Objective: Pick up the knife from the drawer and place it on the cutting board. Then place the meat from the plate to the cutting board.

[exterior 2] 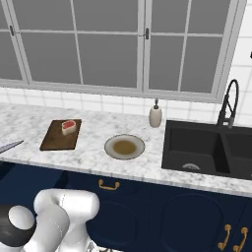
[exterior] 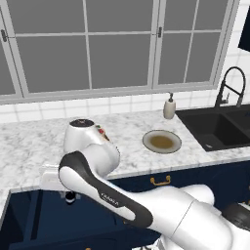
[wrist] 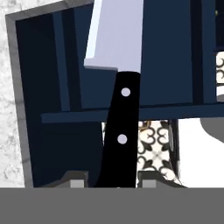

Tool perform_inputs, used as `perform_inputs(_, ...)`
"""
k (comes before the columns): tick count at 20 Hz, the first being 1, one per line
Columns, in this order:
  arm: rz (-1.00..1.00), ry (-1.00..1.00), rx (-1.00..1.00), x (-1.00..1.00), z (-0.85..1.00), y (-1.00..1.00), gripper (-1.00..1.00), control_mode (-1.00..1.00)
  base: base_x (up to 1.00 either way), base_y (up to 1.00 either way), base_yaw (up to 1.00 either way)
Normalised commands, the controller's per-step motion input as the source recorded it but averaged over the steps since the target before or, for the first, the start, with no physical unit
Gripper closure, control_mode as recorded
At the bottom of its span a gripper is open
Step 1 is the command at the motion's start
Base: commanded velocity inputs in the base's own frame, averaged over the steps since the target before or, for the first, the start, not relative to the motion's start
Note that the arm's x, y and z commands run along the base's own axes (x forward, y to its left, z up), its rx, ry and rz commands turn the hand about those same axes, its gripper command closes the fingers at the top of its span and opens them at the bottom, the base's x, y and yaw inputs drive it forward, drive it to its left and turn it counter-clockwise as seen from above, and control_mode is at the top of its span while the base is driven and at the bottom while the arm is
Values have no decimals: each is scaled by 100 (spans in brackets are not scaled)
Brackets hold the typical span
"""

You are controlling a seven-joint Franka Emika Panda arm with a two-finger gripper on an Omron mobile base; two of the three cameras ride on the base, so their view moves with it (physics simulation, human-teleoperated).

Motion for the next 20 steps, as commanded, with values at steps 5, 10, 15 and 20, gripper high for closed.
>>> perform_inputs(5,7,-1,-3,82,18,-35,100,-100,0,0,0)
perform_inputs(10,21,0,-5,97,0,-31,100,-100,0,0,0)
perform_inputs(15,17,-3,-11,81,0,-16,100,-100,0,0,0)
perform_inputs(20,0,-3,-15,73,-2,-2,100,-100,0,0,0)
